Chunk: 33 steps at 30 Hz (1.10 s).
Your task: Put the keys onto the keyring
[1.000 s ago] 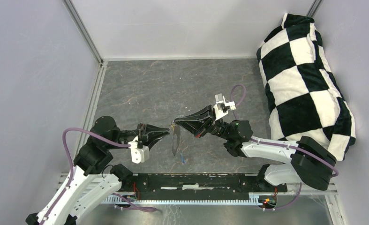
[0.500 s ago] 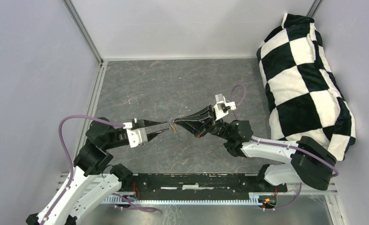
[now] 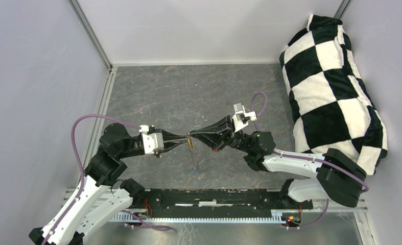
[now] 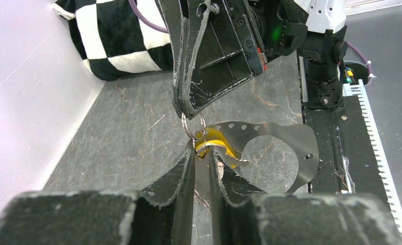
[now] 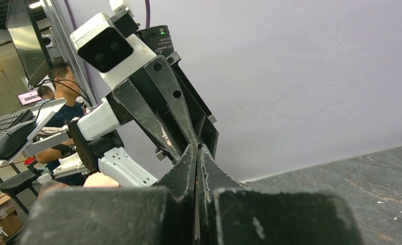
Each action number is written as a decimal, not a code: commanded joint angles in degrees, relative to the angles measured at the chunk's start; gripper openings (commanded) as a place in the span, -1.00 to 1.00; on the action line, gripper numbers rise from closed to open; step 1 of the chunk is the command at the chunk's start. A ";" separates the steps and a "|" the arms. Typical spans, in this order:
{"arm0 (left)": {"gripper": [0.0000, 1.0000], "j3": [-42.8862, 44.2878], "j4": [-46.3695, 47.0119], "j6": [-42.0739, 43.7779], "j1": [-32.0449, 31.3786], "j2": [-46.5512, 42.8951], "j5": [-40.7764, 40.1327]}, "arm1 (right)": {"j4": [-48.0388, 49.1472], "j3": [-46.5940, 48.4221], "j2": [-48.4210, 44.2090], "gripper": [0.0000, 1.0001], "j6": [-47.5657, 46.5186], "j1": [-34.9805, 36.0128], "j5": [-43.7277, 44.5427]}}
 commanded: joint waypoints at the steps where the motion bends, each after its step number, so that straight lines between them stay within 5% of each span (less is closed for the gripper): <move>1: -0.59 2.00 1.75 -0.50 -0.13 -0.30 0.23 | 4.04 -0.08 -1.03 -0.99 -0.14 0.27 -0.13; 16: -0.95 0.55 -2.57 19.05 -0.13 -0.82 7.03 | 3.77 0.18 -0.35 -0.99 0.17 0.57 1.30; 27: -0.94 0.82 -4.46 22.63 -0.14 0.14 11.14 | 3.46 -0.06 -0.14 -0.99 -0.42 0.75 2.25; 33: -0.69 1.90 -4.54 18.90 -0.13 2.03 15.38 | 4.15 -0.32 0.18 -0.99 -0.31 0.80 2.61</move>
